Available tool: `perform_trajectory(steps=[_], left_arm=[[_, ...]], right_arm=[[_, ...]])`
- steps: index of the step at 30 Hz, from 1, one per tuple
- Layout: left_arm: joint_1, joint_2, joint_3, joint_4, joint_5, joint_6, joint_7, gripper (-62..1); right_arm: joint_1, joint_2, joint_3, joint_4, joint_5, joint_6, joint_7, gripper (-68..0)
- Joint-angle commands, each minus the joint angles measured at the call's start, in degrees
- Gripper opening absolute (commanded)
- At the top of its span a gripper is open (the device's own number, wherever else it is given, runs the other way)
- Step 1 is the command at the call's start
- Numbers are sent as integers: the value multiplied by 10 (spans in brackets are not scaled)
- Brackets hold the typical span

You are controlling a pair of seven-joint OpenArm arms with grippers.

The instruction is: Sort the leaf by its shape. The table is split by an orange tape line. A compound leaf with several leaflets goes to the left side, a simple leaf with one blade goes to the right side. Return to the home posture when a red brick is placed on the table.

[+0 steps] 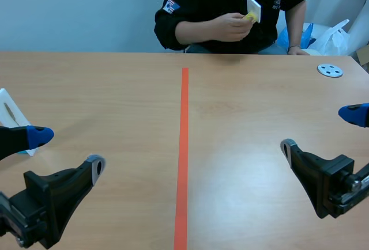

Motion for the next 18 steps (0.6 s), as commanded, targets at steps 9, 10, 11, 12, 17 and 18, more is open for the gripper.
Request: perform_trajectory(steps=[9,10,11,12,17,18], left_arm=[[-5,-3,11,0,-5,1,-12,14],[-5,-3,11,0,-5,2,-12,14],[-5,-3,11,0,-5,2,-12,14],[-5,-3,11,0,-5,2,-12,14],[-5,-3,11,0,-5,2,-12,14],[-5,-3,11,0,-5,2,-12,14]], right_arm=[[3,3,1,7,2,0,8,4],[3,3,1,7,2,0,8,4],[3,3,1,7,2,0,8,4],[3,3,1,7,2,0,8,4],[3,3,1,7,2,0,8,4],[3,3,1,7,2,0,8,4]])
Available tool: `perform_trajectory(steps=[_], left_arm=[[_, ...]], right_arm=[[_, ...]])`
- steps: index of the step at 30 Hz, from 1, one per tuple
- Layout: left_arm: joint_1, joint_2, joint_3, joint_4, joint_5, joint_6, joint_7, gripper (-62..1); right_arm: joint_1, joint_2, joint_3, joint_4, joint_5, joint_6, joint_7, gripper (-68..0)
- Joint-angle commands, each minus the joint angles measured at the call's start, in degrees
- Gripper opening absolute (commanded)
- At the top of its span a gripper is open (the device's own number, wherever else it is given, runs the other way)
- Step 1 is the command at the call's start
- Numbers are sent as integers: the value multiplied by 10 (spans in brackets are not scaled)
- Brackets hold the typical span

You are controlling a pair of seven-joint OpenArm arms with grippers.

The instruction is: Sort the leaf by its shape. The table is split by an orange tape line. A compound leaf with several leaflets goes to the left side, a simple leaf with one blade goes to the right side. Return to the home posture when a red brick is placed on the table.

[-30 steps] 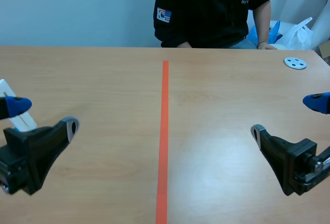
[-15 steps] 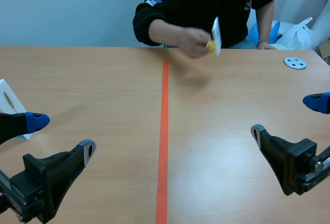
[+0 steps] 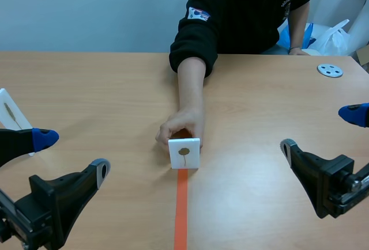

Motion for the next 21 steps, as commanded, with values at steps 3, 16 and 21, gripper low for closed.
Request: perform_trajectory(steps=[3,16,21], left_arm=[[-5,-3,0,3,-7,1,-8,14],[-73,-3,28,-67,30,-15,-8,14],[-129,-3,80,-129,75,-14,-42,14]], right_arm=[[3,3,1,7,2,0,8,4],[3,3,1,7,2,0,8,4],[3,3,1,7,2,0,8,4]])
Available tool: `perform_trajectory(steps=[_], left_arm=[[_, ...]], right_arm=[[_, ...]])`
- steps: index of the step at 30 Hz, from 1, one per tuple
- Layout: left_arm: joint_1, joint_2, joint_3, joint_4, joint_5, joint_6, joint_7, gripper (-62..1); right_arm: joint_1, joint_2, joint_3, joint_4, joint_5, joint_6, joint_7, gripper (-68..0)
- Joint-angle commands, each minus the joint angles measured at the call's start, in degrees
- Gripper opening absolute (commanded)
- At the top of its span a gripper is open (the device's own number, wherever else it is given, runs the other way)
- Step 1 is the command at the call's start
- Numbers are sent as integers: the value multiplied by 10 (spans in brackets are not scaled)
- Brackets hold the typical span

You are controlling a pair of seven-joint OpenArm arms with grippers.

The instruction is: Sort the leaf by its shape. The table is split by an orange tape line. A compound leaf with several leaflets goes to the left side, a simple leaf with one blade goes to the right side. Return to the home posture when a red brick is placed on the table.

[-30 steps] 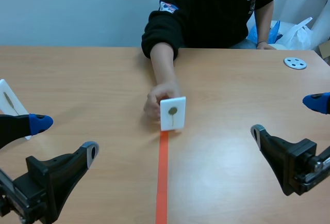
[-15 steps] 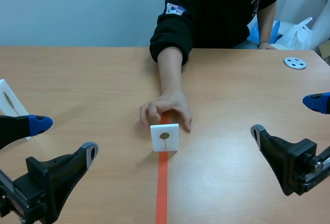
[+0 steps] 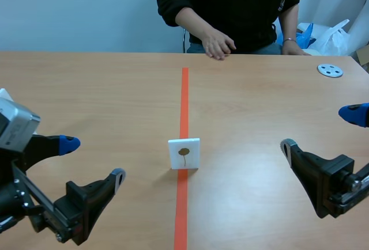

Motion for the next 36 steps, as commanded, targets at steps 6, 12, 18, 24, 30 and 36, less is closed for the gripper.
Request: perform_trajectory(steps=[6,12,18,24,30,36], left_arm=[[-97,0,76,-92,57,3,-51,14],[-187,28,132,-207,111,5,-103,14],[-268,67,189,-310,147,43,-141,14],[-336,106,228,-400,184,71,-164,14],[-374,132,261,-448,200,79,-178,14],[-381,147,274,-454,203,81,-184,14]], right_arm=[[3,3,1,7,2,0,8,4],[3,3,1,7,2,0,8,4],[3,3,1,7,2,0,8,4],[3,3,1,7,2,0,8,4],[3,3,1,7,2,0,8,4],[3,3,1,7,2,0,8,4]])
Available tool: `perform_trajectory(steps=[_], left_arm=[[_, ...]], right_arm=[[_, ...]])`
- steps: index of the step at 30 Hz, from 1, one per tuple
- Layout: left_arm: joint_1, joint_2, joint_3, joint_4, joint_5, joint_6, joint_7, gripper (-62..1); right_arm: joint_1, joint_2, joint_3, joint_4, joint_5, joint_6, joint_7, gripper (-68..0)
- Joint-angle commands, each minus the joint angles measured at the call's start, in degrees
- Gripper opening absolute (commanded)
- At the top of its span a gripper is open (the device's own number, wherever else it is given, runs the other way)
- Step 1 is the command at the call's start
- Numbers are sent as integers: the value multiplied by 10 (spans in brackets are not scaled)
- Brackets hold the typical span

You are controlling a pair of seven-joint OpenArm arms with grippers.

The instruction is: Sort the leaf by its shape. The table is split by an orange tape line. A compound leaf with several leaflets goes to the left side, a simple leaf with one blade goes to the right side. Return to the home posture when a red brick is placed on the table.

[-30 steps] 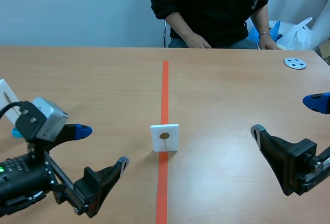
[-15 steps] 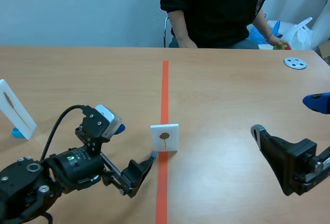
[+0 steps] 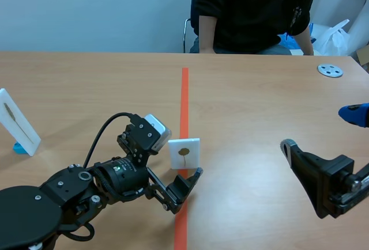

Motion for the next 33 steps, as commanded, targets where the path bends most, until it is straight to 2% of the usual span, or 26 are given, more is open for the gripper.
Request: perform_trajectory(steps=[1,5,9,13,17,21,25,27,31,33], left_arm=[[-5,6,-2,15,-3,0,-10,14],[-5,12,-2,15,-3,0,-9,5],[-8,19,-3,15,-3,8,-8,-170],[-10,23,-2,12,-3,16,-7,-209],[-10,25,-2,5,-3,28,-8,-349],[-10,25,-2,0,-3,29,-8,-428],[-10,24,-3,0,-4,30,-8,-542],[-10,24,-3,1,-4,30,-8,-569],[-6,22,-3,20,-5,30,8,-569],[5,18,-6,49,-17,30,30,-569]], right_arm=[[3,3,1,7,2,0,8,4],[3,3,1,7,2,0,8,4],[3,3,1,7,2,0,8,4],[3,3,1,7,2,0,8,4],[3,3,1,7,2,0,8,4],[3,3,1,7,2,0,8,4],[3,3,1,7,2,0,8,4],[3,3,1,7,2,0,8,4],[3,3,1,7,2,0,8,4],[3,3,1,7,2,0,8,4]])
